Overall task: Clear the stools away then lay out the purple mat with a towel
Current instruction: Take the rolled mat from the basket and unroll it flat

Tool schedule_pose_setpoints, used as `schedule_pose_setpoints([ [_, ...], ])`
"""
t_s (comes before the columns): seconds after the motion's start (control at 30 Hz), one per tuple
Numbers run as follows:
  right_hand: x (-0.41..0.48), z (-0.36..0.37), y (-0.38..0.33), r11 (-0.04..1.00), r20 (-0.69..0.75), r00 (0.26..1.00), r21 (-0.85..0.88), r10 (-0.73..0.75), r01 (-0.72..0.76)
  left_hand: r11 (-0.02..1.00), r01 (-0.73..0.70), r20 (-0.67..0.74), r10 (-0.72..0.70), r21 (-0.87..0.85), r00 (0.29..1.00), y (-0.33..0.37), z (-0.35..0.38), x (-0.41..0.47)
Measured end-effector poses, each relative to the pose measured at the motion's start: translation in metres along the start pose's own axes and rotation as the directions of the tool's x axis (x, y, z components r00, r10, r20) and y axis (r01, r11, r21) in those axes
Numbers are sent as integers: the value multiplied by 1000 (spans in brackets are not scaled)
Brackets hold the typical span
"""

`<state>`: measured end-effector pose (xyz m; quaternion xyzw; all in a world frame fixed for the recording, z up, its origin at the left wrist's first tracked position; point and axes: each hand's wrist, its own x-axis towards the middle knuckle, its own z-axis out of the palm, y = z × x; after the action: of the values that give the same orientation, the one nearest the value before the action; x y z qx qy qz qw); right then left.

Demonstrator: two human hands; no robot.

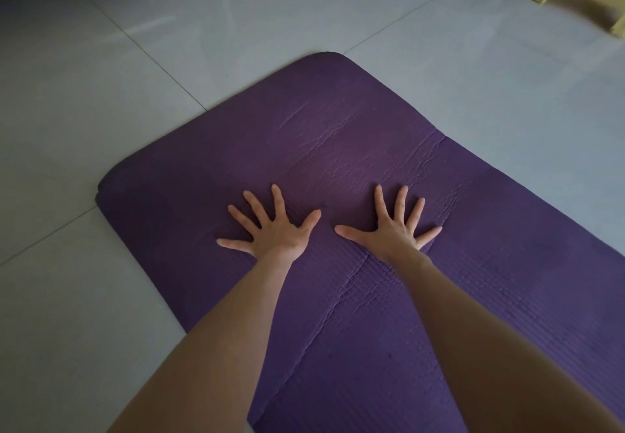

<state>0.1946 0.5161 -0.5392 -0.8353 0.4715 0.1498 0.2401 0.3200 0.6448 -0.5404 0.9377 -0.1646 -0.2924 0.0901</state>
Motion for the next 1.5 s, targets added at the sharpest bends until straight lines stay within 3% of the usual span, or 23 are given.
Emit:
schedule_pose_setpoints([
  [0.2,-23,-1,35,992,49,991,13,-127,127,1000,16,13,-16,-2,1000,-4,-6,-10],
  [0.33,-71,8,108,995,-46,999,91,-24,28,973,-188,-34,194,137,980,19,38,-64],
  [0.4,-105,8,150,994,-63,997,107,45,-38,923,-330,21,333,199,943,35,73,-105],
  [0.5,-166,11,234,978,-82,980,126,180,-169,810,-527,80,526,258,847,63,121,-164],
  [0.6,-237,16,312,936,-77,940,150,333,-319,599,-729,237,695,331,679,87,160,-216],
  [0.67,-291,24,361,871,-54,880,180,472,-457,448,-828,378,741,336,555,98,187,-254],
  [0.77,-372,42,429,730,-13,752,250,659,-636,307,-877,478,747,369,462,111,225,-302],
  [0.9,-413,54,469,676,6,708,290,707,-677,277,-884,492,748,378,445,122,249,-333],
  [1.0,-420,60,484,690,0,732,336,681,-642,265,-896,515,745,356,424,139,272,-371],
  [1.5,-412,67,511,749,-58,789,363,611,-554,342,-844,486,701,414,522,159,298,-396],
])
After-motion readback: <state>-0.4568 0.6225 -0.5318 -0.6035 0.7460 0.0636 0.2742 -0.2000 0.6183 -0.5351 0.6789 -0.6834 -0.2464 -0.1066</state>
